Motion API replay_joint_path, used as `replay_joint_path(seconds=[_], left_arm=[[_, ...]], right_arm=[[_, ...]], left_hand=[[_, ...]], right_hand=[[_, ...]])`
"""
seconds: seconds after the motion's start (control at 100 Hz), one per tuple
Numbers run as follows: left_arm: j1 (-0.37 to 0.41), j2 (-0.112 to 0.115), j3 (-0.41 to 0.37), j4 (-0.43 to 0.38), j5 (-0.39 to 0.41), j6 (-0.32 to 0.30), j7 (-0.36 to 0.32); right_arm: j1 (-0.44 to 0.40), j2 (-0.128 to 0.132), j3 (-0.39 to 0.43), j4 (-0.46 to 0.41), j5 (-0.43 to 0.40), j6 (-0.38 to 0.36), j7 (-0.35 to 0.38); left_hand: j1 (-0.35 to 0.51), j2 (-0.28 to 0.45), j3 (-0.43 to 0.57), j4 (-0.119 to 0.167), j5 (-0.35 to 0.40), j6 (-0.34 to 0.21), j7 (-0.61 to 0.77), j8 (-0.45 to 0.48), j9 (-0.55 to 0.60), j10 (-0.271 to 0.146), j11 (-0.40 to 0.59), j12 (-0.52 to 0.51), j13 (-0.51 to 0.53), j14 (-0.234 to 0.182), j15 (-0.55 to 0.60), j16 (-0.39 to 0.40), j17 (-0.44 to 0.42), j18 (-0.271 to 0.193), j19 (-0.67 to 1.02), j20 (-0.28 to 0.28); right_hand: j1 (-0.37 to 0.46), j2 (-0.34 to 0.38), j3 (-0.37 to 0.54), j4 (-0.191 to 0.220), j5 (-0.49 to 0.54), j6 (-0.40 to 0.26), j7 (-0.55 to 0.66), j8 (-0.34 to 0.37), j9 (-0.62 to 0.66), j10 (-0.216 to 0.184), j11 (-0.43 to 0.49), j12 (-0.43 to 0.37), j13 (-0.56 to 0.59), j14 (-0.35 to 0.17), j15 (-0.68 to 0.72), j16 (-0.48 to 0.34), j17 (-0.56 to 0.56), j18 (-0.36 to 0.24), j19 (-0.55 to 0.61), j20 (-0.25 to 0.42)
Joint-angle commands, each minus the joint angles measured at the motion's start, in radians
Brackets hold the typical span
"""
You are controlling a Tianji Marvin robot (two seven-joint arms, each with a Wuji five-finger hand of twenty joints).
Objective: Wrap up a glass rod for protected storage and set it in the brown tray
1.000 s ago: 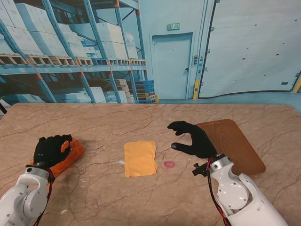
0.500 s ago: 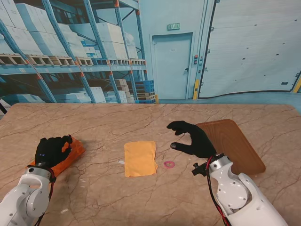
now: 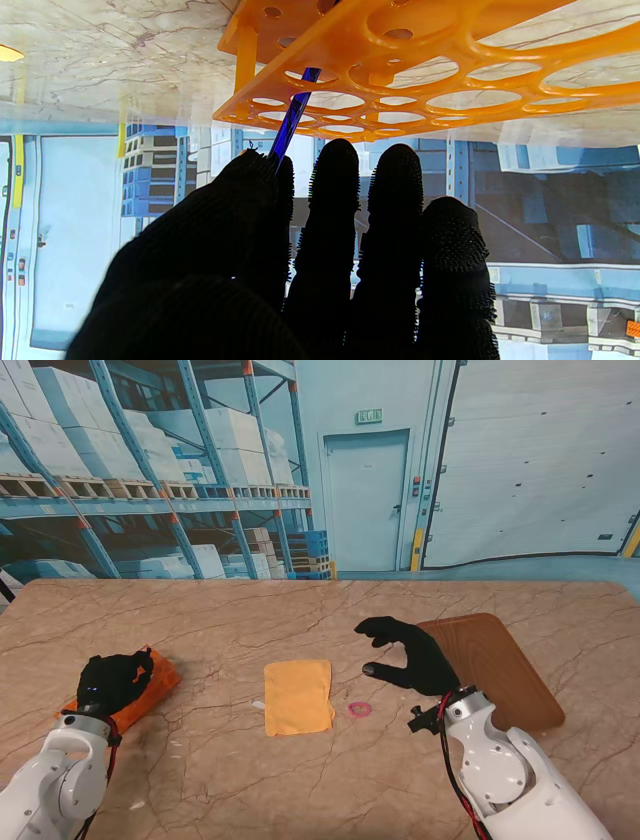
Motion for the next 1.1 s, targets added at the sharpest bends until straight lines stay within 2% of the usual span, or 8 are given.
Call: replay_joint_path(seconds=[0.0,0.27,0.53,0.66,0.85,1.09], left_arm=[[0.006,-0.001,-0.001,0.001,0.003,-0.005,-0.007],[0.003,-0.003,-0.004,0.003,0.006,-0.027,0.024],[0.021,0.002,-0.023,-0.035,0.033,-0.059,0.013],[0.026,0.003,-0.029,-0.048,0.04,-0.073,0.014],[0.039,0.002,-0.041,-0.076,0.039,-0.088,0.006],[0.06,0.003,-0.067,-0.122,0.043,-0.121,-0.019]], right_arm=[[-0.002,-0.002,-0.003,-0.006,0.0,0.001,0.0],[-0.002,-0.002,-0.003,-0.006,0.0,0.001,0.0],[-0.002,-0.002,-0.002,-0.006,0.001,0.001,0.001],[-0.002,-0.002,-0.003,-0.006,0.003,0.002,0.002],[-0.002,-0.003,-0.003,-0.007,0.002,0.0,0.0],[-0.003,-0.003,-0.003,-0.008,0.001,-0.001,-0.003]], left_hand=[[0.055,0.03,0.007,-0.003,0.034,0.006,0.044,-0.006,0.028,0.013,0.038,-0.009,0.019,0.032,0.02,0.012,0.008,0.031,0.051,0.002],[0.045,-0.007,0.093,-0.017,0.057,0.04,0.075,-0.006,0.071,0.062,0.08,-0.035,0.074,0.058,0.068,0.018,0.074,0.057,0.104,0.0],[0.038,-0.02,0.113,-0.021,0.058,0.044,0.082,0.018,0.081,0.067,0.095,-0.035,0.092,0.054,0.084,0.023,0.098,0.053,0.123,-0.001],[0.011,-0.046,0.165,-0.019,0.069,0.054,0.08,0.024,0.095,0.077,0.113,-0.044,0.115,0.052,0.1,0.022,0.13,0.05,0.151,-0.016],[0.006,-0.057,0.187,-0.02,0.075,0.071,0.082,0.024,0.103,0.089,0.122,-0.049,0.132,0.055,0.11,0.02,0.154,0.059,0.166,-0.025],[-0.001,-0.062,0.197,-0.019,0.076,0.064,0.082,0.028,0.105,0.087,0.125,-0.053,0.136,0.051,0.11,0.015,0.159,0.06,0.172,-0.035]], right_hand=[[-0.017,0.024,0.003,0.024,0.006,-0.001,-0.008,-0.001,0.009,0.002,0.012,0.001,0.001,-0.004,0.015,0.012,-0.004,0.0,0.02,0.026],[-0.017,0.024,0.002,0.025,0.006,0.0,-0.008,-0.001,0.01,0.002,0.011,0.001,0.0,-0.004,0.015,0.012,-0.003,-0.001,0.021,0.026],[-0.018,0.025,0.001,0.024,0.005,0.0,-0.009,-0.001,0.009,0.001,0.011,0.001,0.001,-0.003,0.015,0.012,-0.005,-0.001,0.02,0.026],[-0.017,0.026,0.001,0.025,0.007,0.001,-0.009,-0.001,0.009,0.002,0.011,0.001,0.001,-0.004,0.015,0.012,-0.004,0.0,0.02,0.026],[-0.016,0.025,0.001,0.025,0.005,0.0,-0.01,-0.001,0.01,0.001,0.011,0.001,0.0,-0.004,0.015,0.012,-0.004,0.0,0.02,0.026],[-0.016,0.027,0.001,0.025,0.005,-0.001,-0.01,-0.001,0.01,0.001,0.011,0.001,0.0,-0.005,0.015,0.012,-0.004,-0.001,0.02,0.026]])
